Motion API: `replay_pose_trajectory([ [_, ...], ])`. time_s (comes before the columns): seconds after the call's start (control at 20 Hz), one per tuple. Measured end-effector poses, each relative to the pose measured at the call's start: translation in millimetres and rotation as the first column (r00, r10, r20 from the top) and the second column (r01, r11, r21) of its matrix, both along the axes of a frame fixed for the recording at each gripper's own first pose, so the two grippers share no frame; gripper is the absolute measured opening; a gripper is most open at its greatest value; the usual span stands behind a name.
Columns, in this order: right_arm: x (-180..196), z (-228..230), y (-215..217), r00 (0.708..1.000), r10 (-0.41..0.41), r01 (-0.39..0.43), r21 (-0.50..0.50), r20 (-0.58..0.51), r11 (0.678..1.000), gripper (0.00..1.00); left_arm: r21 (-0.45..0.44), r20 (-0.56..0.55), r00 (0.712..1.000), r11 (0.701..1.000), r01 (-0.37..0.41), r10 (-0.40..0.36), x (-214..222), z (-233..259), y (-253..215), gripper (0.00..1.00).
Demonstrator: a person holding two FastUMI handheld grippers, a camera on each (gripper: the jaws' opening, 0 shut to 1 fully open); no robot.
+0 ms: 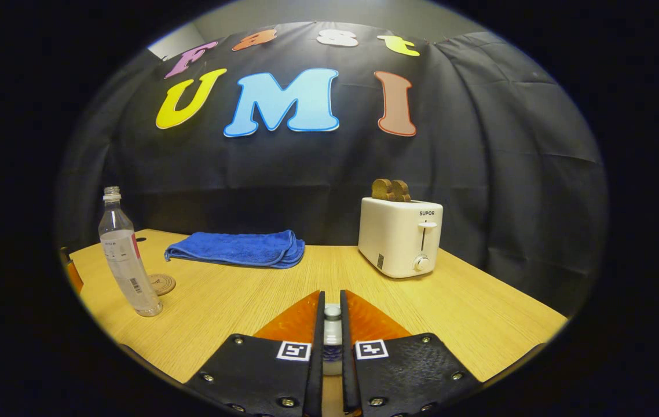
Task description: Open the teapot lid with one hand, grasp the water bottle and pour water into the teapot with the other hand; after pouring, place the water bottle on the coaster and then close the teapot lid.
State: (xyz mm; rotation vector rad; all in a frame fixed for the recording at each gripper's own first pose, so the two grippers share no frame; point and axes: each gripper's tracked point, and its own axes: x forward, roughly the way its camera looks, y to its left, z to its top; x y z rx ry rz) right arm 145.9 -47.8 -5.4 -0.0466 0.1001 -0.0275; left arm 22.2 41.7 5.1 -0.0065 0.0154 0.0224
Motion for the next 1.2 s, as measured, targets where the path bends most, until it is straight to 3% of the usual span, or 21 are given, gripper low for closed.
replay_pose_trajectory([
  [0.15,0.7,4.1,-3.0,1.000,-0.007,0.007,-0.002,0.009,1.000,0.14,-0.012,-0.014,1.000,1.000,-0.003,0.002,3.3,-6.1,2.6,0.99],
  [0.2,-0.2,1.2,-1.8,1.000,-0.007,0.007,-0.014,0.007,1.000,0.02,-0.015,-0.019,1.000,1.000,-0.004,0.004,4.4,-7.8,3.4,0.99],
  [0.55,-5.8,16.5,1.1,0.998,0.012,-0.011,-0.012,0.055,1.000,0.01,-0.022,-0.029,1.000,1.000,-0.008,0.008,12.0,-13.5,6.2,0.99],
  [0.7,-24.0,26.2,12.1,0.996,0.045,-0.046,0.009,0.081,0.999,0.01,-0.012,-0.001,1.000,1.000,-0.002,0.002,22.9,-8.5,2.0,0.99],
  [1.2,-81.1,27.0,41.1,0.983,0.133,-0.126,-0.058,0.130,0.990,0.01,0.008,-0.003,1.000,1.000,-0.014,0.014,69.1,-11.5,2.2,0.99],
])
